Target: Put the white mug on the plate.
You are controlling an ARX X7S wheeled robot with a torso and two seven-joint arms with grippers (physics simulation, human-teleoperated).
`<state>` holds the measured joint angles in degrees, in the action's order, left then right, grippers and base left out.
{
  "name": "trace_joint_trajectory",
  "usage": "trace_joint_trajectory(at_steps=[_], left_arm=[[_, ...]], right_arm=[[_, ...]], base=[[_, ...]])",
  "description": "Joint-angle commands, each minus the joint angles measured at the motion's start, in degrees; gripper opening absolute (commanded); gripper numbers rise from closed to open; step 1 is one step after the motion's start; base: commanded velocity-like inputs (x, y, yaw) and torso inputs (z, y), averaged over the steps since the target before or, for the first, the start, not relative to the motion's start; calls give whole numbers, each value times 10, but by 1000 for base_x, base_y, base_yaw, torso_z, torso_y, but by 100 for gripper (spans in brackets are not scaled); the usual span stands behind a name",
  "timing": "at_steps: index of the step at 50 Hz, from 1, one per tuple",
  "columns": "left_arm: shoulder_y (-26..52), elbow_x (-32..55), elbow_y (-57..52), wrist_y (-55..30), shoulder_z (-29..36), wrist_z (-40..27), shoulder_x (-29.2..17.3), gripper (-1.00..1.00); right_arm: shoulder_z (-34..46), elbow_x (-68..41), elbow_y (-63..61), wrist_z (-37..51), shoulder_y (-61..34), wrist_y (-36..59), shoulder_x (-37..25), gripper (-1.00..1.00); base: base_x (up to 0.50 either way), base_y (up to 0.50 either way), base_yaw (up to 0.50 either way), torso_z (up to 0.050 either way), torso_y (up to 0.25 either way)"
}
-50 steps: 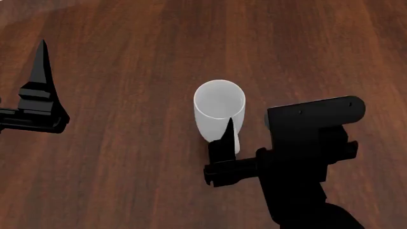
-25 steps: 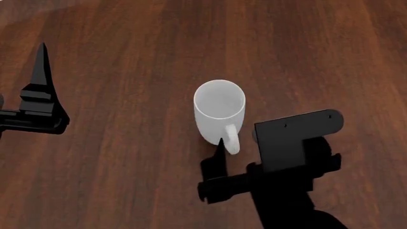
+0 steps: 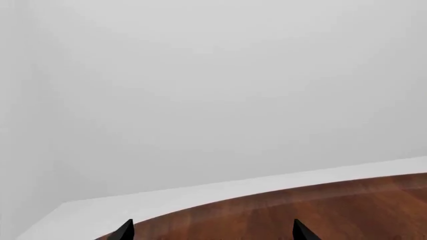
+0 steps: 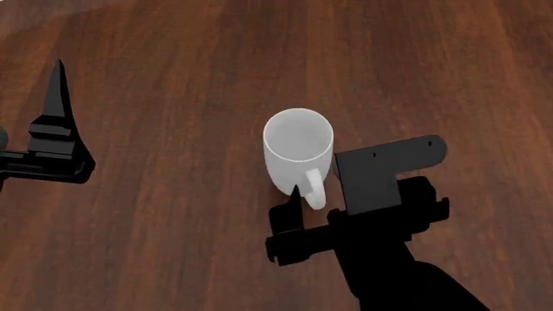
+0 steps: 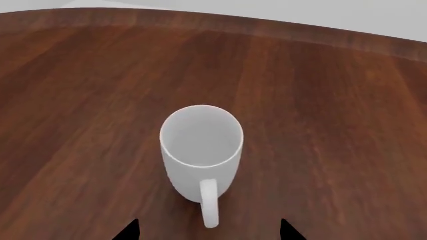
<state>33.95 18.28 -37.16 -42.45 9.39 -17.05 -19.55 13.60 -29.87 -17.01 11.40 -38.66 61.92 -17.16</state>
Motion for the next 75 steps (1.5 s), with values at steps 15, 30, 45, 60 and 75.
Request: trace_joint_trajectory(at_steps=[15,30,45,60,75], left_arm=[[-3,2,9,9,0,-3,-4,100],[-10,5,12,16,-5,-5,-7,100],[-11,6,13,18,-5,-8,-9,100],[-13,10,13,19,-8,-10,-11,100],[-17,11,14,24,-6,-11,-14,100]], right_arm=[[20,17,131,-26,-54,-44,17,100],[34,23,174,-34,-74,-54,23,100],[50,33,225,-43,-96,-73,31,100],[59,38,272,-53,-106,-91,36,100],[77,47,325,-65,-123,-110,47,100]], base=[[0,0,0,0,0],[0,0,0,0,0],[0,0,0,0,0],[0,0,0,0,0],[0,0,0,0,0]])
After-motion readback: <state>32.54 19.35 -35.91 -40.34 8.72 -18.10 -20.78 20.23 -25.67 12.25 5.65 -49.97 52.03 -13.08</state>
